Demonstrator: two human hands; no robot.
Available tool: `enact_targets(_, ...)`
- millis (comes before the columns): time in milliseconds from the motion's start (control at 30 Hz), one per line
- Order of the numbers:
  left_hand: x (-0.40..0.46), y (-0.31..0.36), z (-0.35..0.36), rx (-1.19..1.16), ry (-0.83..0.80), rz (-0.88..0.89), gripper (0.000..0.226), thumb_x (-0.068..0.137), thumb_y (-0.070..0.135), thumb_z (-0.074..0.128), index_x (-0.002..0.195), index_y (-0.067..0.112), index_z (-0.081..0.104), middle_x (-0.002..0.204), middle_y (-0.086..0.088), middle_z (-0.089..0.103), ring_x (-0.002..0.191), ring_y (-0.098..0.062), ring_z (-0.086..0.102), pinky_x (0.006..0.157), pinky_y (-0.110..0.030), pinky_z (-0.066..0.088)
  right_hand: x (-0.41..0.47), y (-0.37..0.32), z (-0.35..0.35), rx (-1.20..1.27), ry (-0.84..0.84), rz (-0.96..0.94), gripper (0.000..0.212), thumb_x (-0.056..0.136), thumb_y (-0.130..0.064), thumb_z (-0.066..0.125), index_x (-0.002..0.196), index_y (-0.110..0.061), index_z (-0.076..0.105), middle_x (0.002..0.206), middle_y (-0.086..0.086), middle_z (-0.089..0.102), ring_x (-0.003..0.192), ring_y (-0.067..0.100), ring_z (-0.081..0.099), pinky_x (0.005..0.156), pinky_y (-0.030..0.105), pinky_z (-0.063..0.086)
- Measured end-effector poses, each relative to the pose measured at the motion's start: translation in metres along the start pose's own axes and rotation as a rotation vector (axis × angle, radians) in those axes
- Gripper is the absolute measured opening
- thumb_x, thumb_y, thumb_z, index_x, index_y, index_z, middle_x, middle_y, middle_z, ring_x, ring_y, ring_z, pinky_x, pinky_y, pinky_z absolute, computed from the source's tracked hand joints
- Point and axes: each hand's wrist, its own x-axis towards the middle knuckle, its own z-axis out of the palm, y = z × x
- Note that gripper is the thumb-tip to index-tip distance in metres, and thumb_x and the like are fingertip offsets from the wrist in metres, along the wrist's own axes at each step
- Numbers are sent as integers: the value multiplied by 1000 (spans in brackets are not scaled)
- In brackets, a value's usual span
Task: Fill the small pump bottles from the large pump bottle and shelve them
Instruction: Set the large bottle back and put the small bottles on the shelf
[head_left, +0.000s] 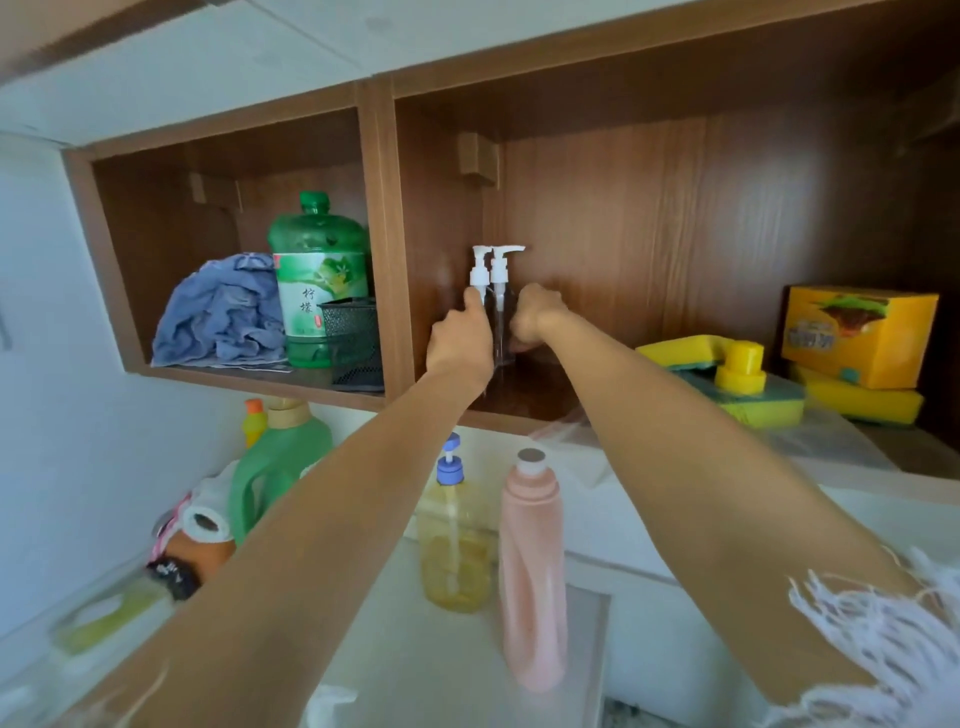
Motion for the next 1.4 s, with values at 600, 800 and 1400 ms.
enact_targets(600, -90, -67, -64, -582, -133, 11, 50, 85, 28, 69, 129, 21, 48, 104, -1, 63, 97, -23, 61, 91, -35, 49, -107, -10, -4, 302, 283, -123, 25, 95, -14, 54, 117, -13, 64, 117, 6, 64, 105, 21, 59, 87, 22, 45)
enact_targets(800, -201, -145, -77, -748, -249, 11, 37, 83, 21, 72, 115, 22, 55, 100, -1, 67, 75, -16, 63, 77, -25, 52, -225, -8, 86, 732, 220, -85, 20, 86, -5, 60, 96, -21, 66, 95, 1, 67, 88, 14, 61, 86, 31, 49)
enact_targets(1400, -361, -250, 34, -716, -588, -326, 72, 77, 29, 78, 137, 15, 41, 119, -1, 49, 114, -19, 53, 90, -27, 41, -315, 25, 281, 261, -231, 254, 57, 86, -5, 62, 138, -22, 46, 138, 7, 45, 118, 24, 53, 89, 30, 47)
